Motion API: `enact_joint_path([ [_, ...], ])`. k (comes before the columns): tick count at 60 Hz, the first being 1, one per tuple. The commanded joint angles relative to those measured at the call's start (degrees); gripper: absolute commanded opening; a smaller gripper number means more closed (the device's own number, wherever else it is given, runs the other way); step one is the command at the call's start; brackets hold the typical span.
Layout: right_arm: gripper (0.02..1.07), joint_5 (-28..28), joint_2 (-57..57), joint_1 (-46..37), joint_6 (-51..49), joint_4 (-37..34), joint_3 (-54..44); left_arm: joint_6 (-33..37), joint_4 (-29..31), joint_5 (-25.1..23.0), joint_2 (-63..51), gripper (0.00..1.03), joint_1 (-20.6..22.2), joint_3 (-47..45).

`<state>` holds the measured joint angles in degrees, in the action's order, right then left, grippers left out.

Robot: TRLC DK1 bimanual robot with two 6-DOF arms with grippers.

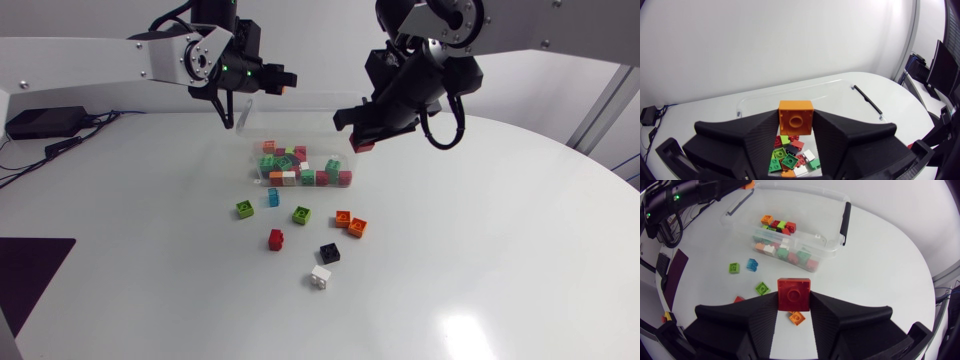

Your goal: Place the duplo bricks in the container

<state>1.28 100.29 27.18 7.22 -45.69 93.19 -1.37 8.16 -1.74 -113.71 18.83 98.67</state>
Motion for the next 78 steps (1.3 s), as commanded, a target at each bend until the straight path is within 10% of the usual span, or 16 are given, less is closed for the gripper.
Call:
enact_joint_path([
  [1,0.37,0.2,0.0,-0.5,-1.0,1.4,2.1,-1.4,-0.6,0.7,-2.5,0.74,-0.7,3.3],
  [12,0.37,0.0,0.6,-0.8,-1.7,7.1,4.1,-1.4,1.8,0.7,1.7,0.95,-1.4,3.4],
  [33,0.37,-0.7,6.1,-1.3,-2.5,17.2,9.2,5.1,16.3,-4.2,19.6,0.95,-2.0,-4.4],
  [66,0.45,-2.8,14.7,0.2,-6.3,31.5,10.3,19.2,20.1,-11.7,25.0,0.93,-7.1,-27.4],
  [78,0.98,-5.1,14.9,0.2,-7.0,31.4,11.4,25.4,20.3,-12.8,22.0,0.93,-8.6,-29.8],
])
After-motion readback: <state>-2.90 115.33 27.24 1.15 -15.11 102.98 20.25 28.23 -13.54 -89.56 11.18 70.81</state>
